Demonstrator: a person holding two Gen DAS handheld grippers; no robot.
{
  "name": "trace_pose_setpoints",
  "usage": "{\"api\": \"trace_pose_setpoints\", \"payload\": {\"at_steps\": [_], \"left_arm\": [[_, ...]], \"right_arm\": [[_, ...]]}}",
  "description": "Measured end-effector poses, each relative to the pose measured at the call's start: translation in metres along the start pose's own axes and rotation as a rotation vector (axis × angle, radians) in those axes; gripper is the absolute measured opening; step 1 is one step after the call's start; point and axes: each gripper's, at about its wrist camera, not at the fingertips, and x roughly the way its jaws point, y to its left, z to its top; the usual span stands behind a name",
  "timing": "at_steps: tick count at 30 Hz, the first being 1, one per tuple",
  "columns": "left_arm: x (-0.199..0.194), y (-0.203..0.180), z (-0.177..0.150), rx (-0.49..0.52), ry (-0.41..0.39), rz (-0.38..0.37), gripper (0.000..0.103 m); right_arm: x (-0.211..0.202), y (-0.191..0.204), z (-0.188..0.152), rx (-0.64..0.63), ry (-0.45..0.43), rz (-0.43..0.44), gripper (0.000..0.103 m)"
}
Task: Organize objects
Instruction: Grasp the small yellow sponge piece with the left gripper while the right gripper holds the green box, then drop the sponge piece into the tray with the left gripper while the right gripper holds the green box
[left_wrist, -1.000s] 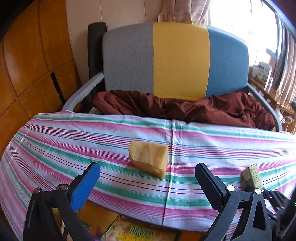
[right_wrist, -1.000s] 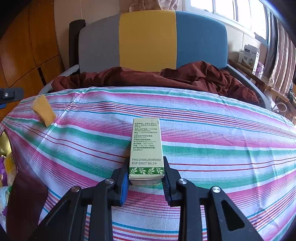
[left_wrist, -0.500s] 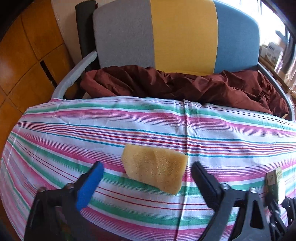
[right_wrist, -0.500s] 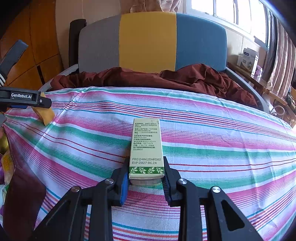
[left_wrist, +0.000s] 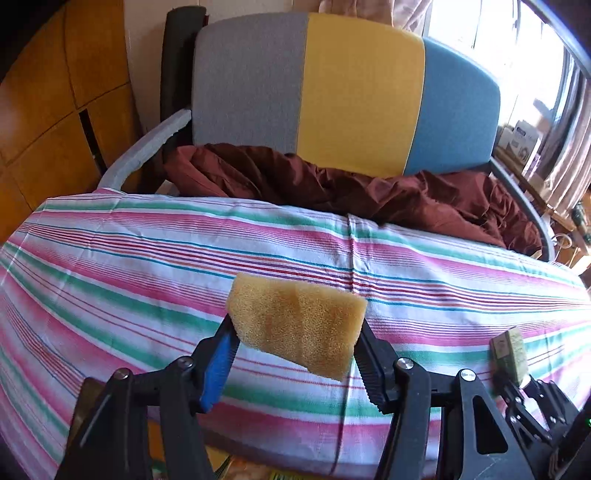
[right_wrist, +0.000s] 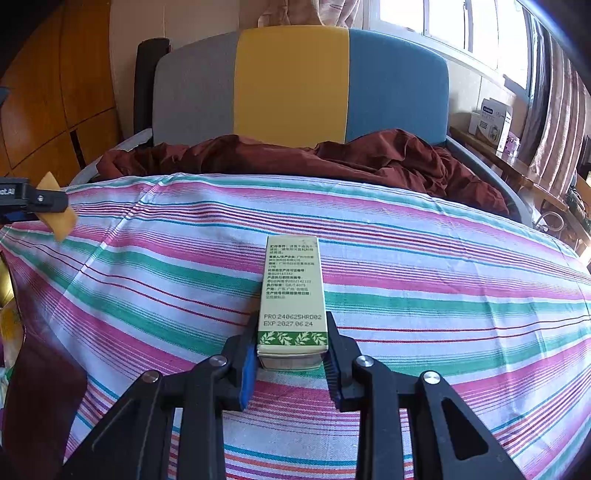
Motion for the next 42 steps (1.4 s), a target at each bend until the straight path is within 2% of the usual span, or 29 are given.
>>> {"api": "trace_pose_setpoints", "payload": {"at_steps": [6, 13, 21, 27, 31, 34, 36, 39, 42], "left_arm": [[-0.048, 0.031, -0.016, -0.035, -0.054, -0.035, 0.061], [-0.085, 0.077, -0.047, -0.116, -0.065, -0.038, 0.061], [-0.089, 0.105, -0.077, -0.184, -0.034, -0.056, 0.061], [-0.077, 0.116, -0.085, -0.238, -0.016, -0.046, 0.061], [-0.070, 0.120, -0.087, -0.255, -0.005, -0.040, 0.062], [-0.069, 0.122, -0.088, -0.270, 0.003, -0.027, 0.070], [-0.073, 0.123, -0.089, -0.280, -0.011, -0.017, 0.082], [-0.081, 0.127, -0.092, -0.296, -0.032, -0.028, 0.091], [-0.090, 0.130, -0.096, -0.309, -0.039, -0.035, 0.093]], "right_arm": [[-0.001, 0.000, 0.000, -0.002, -0.003, -0.025, 0.030], [-0.008, -0.001, 0.001, -0.006, -0.032, -0.052, 0.030], [-0.032, 0.008, -0.010, -0.033, -0.071, 0.002, 0.030], [-0.055, 0.012, -0.024, -0.027, -0.055, 0.068, 0.030], [-0.075, 0.026, -0.039, -0.075, -0.047, 0.122, 0.030], [-0.093, 0.039, -0.045, -0.119, -0.073, 0.157, 0.030], [-0.105, 0.048, -0.047, -0.142, -0.092, 0.179, 0.030], [-0.118, 0.058, -0.046, -0.164, -0.113, 0.205, 0.030], [-0.127, 0.069, -0.046, -0.180, -0.121, 0.233, 0.030]]}}
